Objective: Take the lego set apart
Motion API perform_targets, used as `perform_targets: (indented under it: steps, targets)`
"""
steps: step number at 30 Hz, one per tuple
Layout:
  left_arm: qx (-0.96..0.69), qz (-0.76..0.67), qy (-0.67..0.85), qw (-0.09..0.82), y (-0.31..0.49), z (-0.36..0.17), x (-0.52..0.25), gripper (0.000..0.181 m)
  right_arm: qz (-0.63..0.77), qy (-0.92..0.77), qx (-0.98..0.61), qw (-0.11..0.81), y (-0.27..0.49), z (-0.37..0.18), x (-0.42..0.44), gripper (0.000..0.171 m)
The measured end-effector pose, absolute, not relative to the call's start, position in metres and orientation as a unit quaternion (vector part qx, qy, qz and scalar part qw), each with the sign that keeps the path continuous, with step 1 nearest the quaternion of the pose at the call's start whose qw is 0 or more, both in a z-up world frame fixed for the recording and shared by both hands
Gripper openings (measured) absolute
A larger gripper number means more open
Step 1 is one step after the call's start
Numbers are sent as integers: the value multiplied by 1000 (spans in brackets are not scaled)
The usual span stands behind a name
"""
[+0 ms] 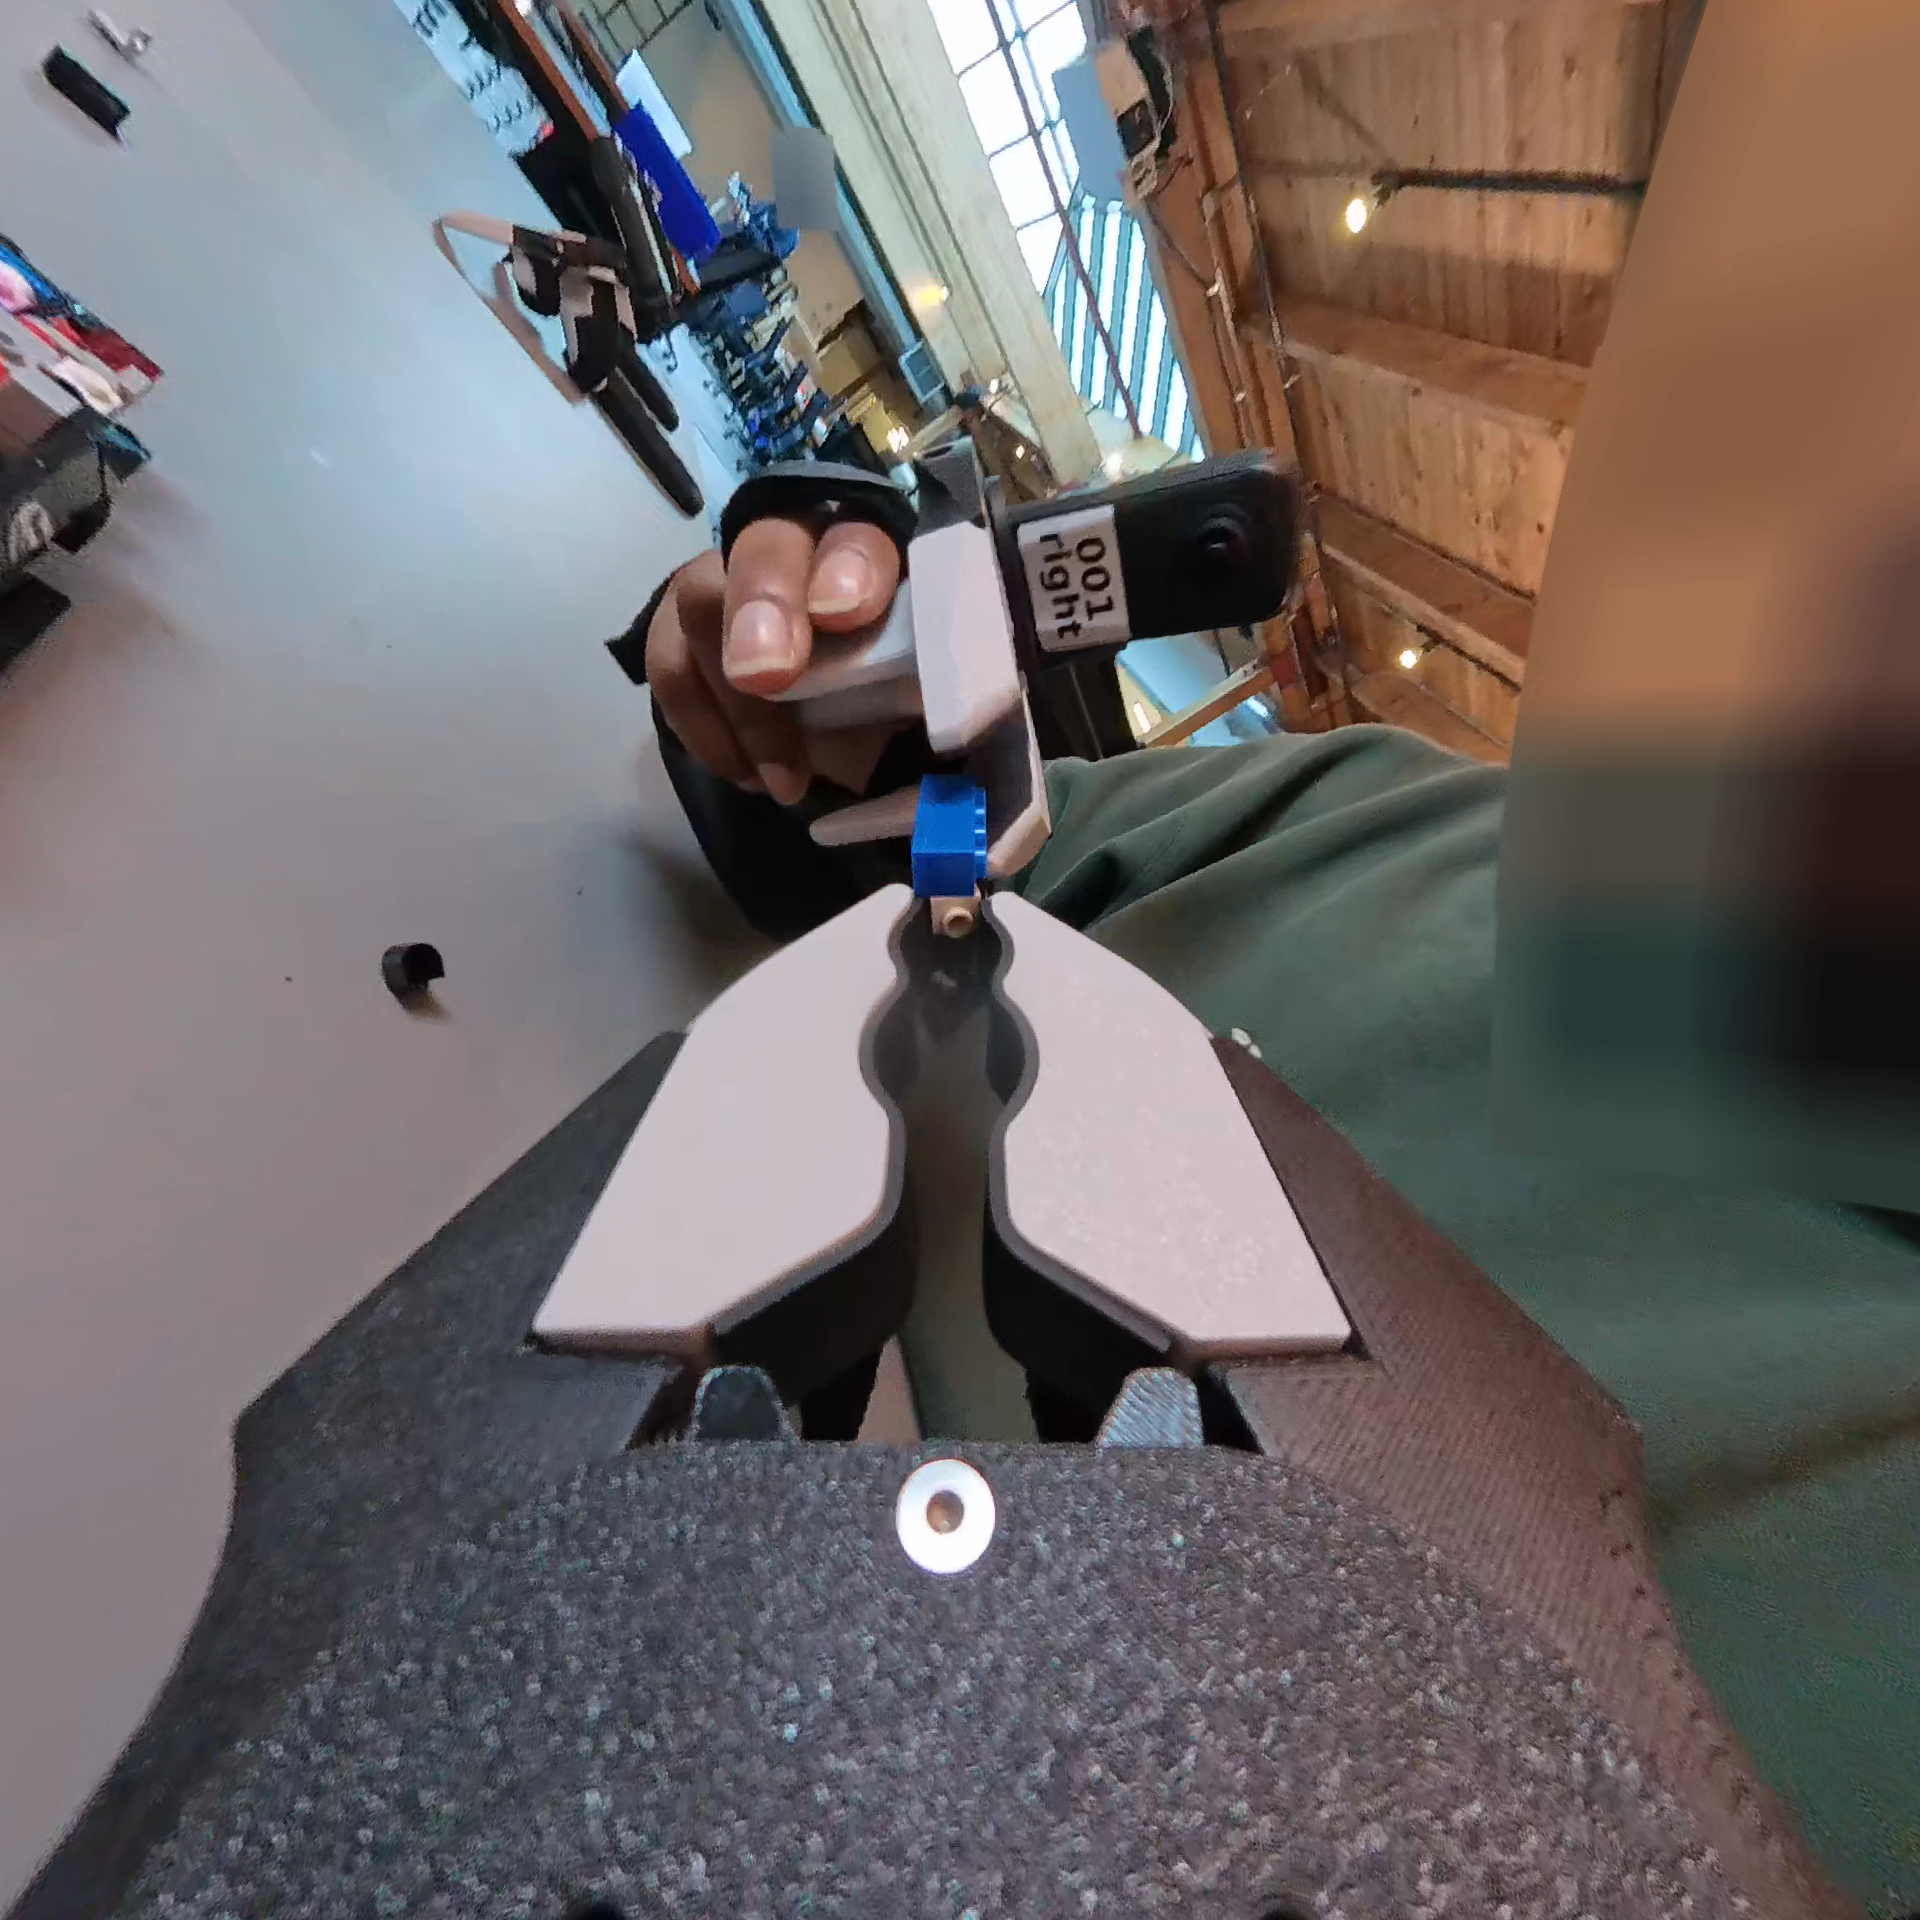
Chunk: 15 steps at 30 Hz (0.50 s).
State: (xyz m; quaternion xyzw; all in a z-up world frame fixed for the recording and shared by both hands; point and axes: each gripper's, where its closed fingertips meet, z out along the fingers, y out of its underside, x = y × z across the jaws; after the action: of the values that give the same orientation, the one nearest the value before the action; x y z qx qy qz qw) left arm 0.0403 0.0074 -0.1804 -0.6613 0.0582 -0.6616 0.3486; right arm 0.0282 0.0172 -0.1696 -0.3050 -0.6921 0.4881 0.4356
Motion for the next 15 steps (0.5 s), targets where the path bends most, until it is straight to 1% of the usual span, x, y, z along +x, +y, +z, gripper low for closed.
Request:
perform_targets:
  steps: [1, 2, 6, 7, 8, 9, 15]
  targets:
    - [-666, -658, 61, 346, 7, -183, 42, 8, 482, -701, -300, 431, 15, -173, 29, 12]
    - [-668, -657, 65, 342, 6, -184, 44, 8, 477, -706, -297, 430, 13, -175, 29, 10]
    - [-658, -664, 70, 349, 5, -179, 45, 9, 473, -705, -298, 436, 13, -173, 31, 10]
    - [-654, -665, 68, 354, 6, -177, 45, 14, 469, -703, -298, 443, 14, -172, 30, 10]
    - [-653, -664, 64, 359, 7, -176, 44, 14, 466, -700, -299, 451, 15, -171, 30, 10]
    - [-655, -660, 62, 364, 8, -176, 43, 9, 467, -696, -301, 455, 15, -170, 29, 10]
    - [-637, -668, 38, 384, 13, -170, 40, 8, 465, -679, -310, 477, 19, -165, 26, 10]
